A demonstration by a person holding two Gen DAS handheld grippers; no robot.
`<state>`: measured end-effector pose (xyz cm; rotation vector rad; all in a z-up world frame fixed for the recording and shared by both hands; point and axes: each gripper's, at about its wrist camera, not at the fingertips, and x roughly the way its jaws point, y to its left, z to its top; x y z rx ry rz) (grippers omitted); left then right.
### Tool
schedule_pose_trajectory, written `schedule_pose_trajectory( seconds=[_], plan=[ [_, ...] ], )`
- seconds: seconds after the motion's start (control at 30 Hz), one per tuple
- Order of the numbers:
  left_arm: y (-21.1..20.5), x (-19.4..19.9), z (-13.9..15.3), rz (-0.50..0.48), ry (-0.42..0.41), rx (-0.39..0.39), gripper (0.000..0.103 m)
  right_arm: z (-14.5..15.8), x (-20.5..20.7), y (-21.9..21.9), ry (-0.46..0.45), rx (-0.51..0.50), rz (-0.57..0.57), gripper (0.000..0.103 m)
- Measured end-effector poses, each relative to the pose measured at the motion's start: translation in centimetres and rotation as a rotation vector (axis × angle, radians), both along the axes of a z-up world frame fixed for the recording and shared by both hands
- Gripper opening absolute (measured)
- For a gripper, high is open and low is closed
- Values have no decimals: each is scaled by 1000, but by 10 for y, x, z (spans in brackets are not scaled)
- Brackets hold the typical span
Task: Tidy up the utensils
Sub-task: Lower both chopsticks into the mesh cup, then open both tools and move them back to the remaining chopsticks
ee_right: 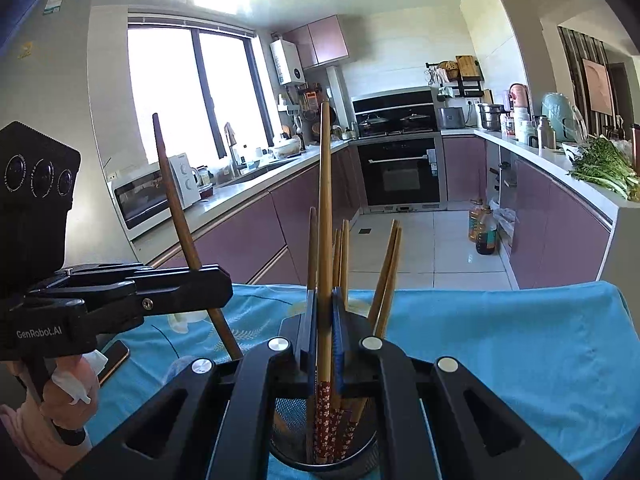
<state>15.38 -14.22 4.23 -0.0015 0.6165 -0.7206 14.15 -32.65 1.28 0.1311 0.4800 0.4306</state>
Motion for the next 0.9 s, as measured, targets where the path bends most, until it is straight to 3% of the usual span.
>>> schedule_pose_trajectory(
  seconds=[0.37,0.9],
  plan=[
    [-14,14,-31,-32,84,68,8,-22,4,2,105,-39,23,6],
    [-15,37,-52,-1,134,76,8,-23,14,1,137,-32,7,8]
  ],
)
